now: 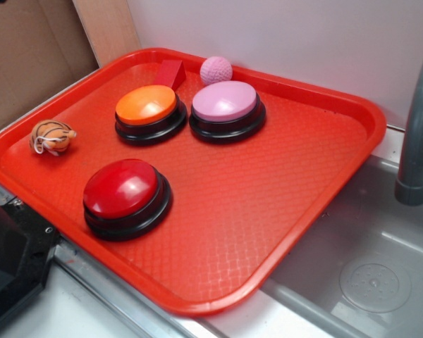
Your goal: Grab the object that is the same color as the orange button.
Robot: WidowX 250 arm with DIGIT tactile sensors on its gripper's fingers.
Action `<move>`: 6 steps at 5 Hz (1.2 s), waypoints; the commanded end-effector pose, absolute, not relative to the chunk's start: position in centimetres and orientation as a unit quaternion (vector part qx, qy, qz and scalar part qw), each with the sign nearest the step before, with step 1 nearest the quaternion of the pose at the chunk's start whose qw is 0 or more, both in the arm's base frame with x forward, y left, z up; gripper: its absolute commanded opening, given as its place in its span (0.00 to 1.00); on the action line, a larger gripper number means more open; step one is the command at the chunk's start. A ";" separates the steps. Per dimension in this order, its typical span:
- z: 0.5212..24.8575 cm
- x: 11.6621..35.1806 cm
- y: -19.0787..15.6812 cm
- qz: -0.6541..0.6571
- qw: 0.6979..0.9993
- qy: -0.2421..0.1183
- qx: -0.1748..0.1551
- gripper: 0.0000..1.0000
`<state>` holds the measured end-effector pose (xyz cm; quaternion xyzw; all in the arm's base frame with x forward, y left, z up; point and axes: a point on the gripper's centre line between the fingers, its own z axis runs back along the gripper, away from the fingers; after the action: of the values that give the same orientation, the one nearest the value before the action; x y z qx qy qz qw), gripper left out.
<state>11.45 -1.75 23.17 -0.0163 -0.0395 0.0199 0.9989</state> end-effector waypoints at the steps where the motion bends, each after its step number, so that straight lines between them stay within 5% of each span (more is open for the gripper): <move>1: 21.8 13.0 1.4 0.263 0.957 -0.104 -0.065 1.00; 2: 19.9 13.7 4.1 0.382 0.914 -0.116 -0.079 1.00; 3: 17.3 14.5 6.3 0.491 0.859 -0.133 -0.057 1.00; 6: 9.9 15.1 11.1 0.583 0.804 -0.116 0.033 1.00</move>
<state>15.59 10.63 9.07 0.0329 -0.0997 0.5810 0.8071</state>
